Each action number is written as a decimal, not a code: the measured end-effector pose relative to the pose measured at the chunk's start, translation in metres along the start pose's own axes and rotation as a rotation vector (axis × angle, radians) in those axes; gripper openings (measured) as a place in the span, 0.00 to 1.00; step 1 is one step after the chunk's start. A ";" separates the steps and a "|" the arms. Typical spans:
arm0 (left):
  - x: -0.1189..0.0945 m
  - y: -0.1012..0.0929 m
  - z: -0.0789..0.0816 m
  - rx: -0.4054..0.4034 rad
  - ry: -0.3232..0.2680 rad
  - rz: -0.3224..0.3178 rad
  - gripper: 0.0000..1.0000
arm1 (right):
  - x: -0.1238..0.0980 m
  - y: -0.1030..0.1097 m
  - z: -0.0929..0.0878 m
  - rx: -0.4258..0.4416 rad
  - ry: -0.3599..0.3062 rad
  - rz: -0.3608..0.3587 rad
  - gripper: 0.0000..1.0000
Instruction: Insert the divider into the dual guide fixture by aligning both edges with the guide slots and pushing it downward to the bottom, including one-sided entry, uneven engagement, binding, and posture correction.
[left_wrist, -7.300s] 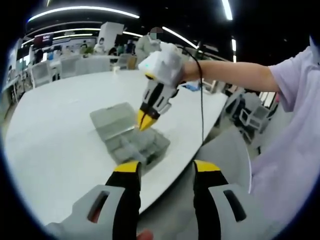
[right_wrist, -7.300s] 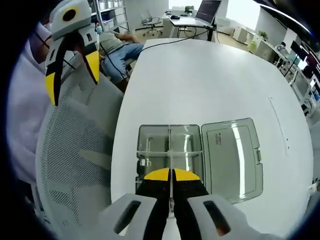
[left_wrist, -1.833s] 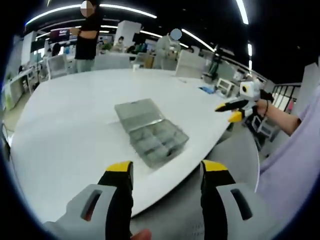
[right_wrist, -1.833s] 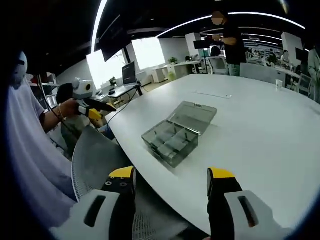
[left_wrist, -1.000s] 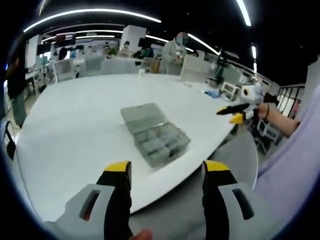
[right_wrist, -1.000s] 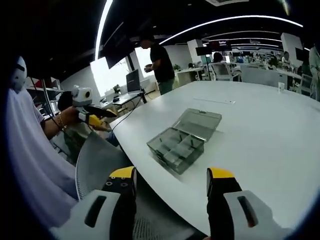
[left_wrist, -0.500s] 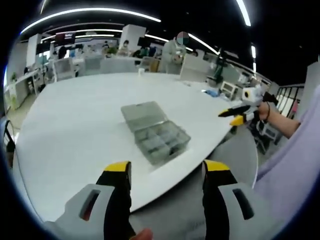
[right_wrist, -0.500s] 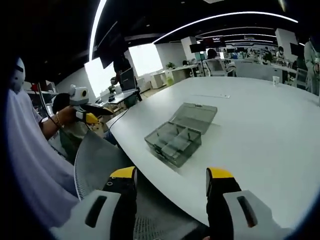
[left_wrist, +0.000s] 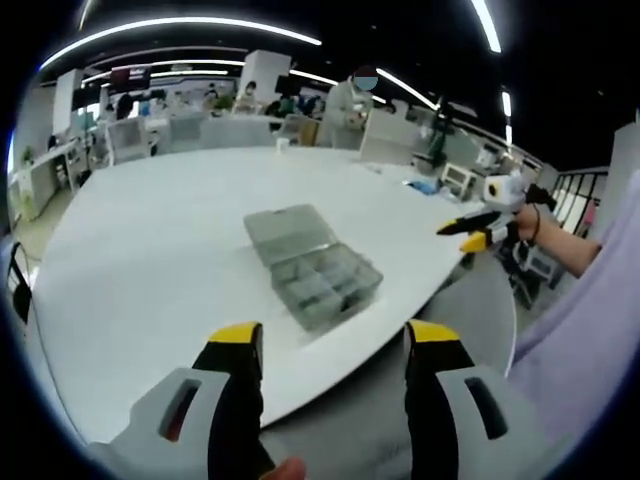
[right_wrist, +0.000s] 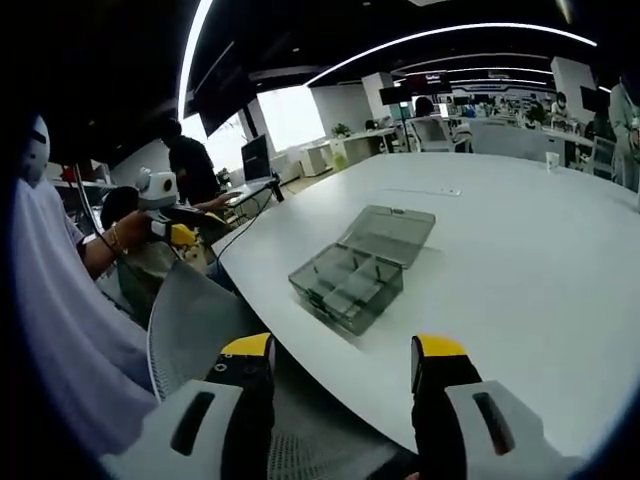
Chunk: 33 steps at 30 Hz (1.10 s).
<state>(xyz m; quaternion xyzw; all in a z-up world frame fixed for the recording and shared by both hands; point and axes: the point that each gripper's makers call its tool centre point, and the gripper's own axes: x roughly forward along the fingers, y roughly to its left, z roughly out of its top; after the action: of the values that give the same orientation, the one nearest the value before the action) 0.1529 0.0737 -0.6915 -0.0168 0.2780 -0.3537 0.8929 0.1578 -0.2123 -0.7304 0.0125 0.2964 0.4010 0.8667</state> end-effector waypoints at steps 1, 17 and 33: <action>0.000 0.000 0.000 0.001 0.001 0.000 0.55 | 0.000 0.001 -0.001 -0.001 0.001 0.000 0.51; 0.001 0.002 0.001 0.004 0.001 -0.001 0.55 | 0.002 0.003 -0.001 -0.004 0.006 -0.004 0.51; 0.001 0.003 0.003 0.010 -0.003 -0.011 0.55 | 0.001 0.000 -0.001 -0.012 0.019 -0.010 0.50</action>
<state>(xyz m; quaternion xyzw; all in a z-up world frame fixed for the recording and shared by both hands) 0.1568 0.0746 -0.6905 -0.0143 0.2749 -0.3599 0.8915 0.1580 -0.2119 -0.7319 0.0019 0.3023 0.3987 0.8658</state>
